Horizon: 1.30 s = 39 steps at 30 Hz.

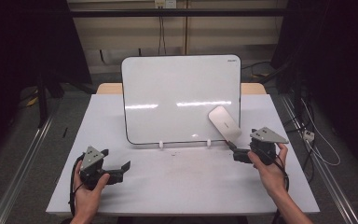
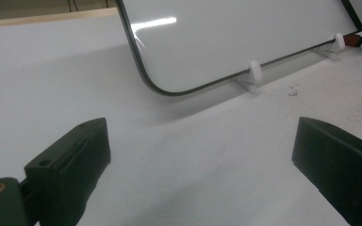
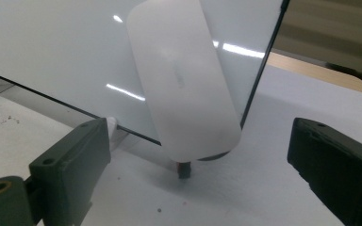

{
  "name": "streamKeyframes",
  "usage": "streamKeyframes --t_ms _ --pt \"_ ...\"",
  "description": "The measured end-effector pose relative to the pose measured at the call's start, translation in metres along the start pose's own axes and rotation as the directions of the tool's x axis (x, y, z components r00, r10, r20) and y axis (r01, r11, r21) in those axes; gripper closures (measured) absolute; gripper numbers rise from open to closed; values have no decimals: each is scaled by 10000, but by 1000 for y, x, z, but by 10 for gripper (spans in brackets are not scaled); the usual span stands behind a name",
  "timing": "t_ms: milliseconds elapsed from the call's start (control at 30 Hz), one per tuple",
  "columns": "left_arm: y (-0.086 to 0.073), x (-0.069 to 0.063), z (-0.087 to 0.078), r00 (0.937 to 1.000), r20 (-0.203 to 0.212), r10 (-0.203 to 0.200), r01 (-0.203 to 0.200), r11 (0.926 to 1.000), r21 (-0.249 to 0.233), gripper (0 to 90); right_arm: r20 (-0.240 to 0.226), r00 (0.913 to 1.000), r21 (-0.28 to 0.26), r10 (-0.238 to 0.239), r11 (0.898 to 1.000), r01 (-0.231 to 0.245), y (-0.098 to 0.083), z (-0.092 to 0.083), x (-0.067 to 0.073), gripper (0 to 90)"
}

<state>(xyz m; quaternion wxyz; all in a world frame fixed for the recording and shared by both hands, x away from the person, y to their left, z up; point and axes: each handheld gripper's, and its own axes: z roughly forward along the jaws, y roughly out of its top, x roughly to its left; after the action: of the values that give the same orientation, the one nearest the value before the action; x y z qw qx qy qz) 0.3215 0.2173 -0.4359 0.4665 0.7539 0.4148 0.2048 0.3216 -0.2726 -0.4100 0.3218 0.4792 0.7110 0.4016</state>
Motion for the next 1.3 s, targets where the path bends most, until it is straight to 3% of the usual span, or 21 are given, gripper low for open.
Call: streamKeyframes --t_ms 867,1067,1300 --pt "-2 -2 -4 9998 -193 77 -78 10000 -45 48 -6 9960 132 888 9960 -888 -58 -25 -9 75" --pt "-3 -3 -7 9995 -315 53 -56 10000 -81 48 123 9978 10 656 9978 -656 -61 -28 -10 76" --pt "-4 -3 -7 9995 -304 32 -35 10000 -81 48 165 9962 -115 853 9963 -852 -64 -30 -10 76"
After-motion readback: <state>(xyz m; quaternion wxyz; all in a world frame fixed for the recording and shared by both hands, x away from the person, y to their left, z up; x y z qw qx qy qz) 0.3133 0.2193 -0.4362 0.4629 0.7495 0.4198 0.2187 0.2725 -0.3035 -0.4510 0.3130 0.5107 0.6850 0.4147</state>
